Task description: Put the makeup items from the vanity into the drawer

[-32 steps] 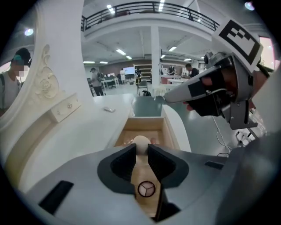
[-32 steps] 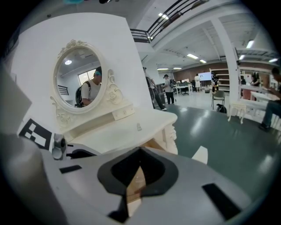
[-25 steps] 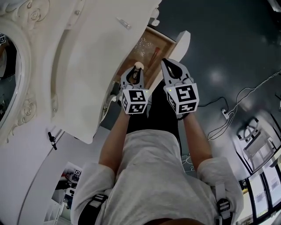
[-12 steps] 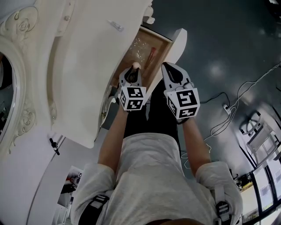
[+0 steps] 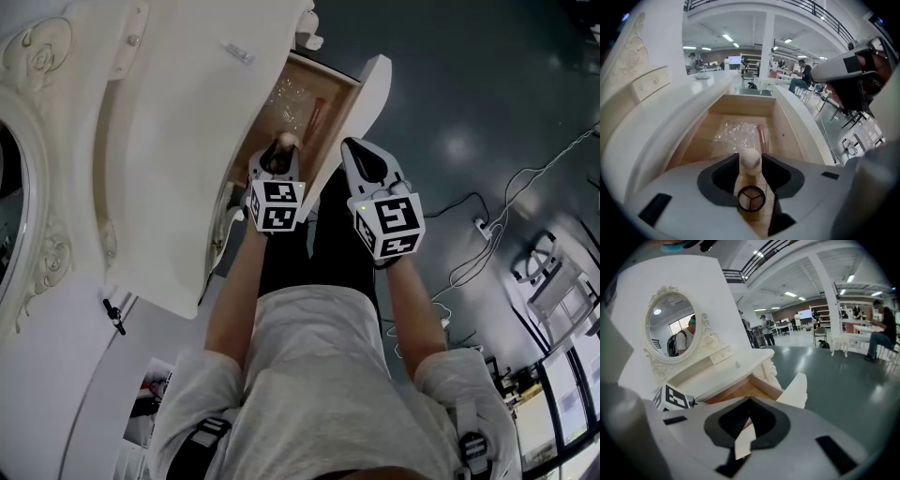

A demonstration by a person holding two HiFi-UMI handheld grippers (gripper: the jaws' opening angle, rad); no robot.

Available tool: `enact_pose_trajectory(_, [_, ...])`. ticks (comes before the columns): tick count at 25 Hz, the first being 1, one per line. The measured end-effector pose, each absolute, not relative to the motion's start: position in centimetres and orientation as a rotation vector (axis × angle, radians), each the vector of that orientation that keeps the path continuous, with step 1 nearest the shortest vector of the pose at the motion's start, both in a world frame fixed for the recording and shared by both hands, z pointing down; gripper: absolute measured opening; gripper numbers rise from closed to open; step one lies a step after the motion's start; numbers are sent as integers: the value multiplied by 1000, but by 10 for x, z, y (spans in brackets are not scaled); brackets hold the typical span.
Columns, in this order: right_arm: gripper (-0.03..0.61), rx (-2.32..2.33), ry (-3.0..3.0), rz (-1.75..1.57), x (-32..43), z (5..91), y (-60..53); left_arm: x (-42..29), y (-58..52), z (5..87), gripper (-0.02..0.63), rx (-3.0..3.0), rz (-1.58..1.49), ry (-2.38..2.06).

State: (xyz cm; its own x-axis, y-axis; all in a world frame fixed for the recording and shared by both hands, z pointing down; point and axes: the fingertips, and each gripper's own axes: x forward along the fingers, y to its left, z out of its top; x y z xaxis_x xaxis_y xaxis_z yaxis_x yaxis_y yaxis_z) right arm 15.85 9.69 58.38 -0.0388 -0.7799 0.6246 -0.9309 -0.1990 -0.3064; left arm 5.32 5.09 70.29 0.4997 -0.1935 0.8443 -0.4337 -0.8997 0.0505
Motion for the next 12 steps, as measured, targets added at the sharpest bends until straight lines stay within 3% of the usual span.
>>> enact_pose_trajectory(12, [14,1962,-1927,961,158,541,85,36,55,645,140,2491,1280,-664])
